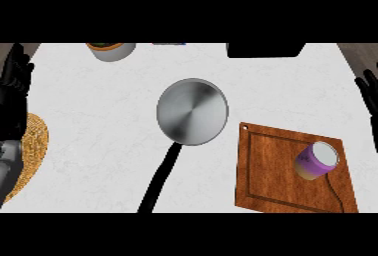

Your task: Pick the can from the cutting board and place it in the pan

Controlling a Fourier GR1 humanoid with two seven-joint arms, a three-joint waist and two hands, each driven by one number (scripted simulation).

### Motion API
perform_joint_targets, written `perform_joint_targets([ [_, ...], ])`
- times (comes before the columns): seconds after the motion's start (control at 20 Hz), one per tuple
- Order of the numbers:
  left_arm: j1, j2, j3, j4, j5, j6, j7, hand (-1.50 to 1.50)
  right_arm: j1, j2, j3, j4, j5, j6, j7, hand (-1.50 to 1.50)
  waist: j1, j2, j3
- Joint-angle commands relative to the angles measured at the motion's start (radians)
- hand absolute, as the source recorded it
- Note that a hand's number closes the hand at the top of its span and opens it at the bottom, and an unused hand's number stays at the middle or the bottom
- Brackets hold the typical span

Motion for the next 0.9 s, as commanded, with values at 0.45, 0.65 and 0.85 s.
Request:
perform_joint_targets([
  [0.45,0.196,-0.022,-0.056,0.146,0.043,-0.097,0.113,0.00,0.019,-0.101,0.012,0.136,0.091,0.154,-0.035,1.50,0.013,0.020,-0.021],
  [0.65,0.170,-0.020,-0.033,0.192,0.047,-0.128,0.113,0.00,0.062,-0.019,-0.088,0.308,-0.157,0.511,-0.283,-1.50,0.004,0.011,-0.018],
  [0.85,0.221,-0.022,-0.011,0.221,0.038,-0.164,0.047,0.00,0.068,-0.111,-0.105,0.337,-0.097,0.691,-0.363,-1.50,0.005,0.007,-0.020],
])
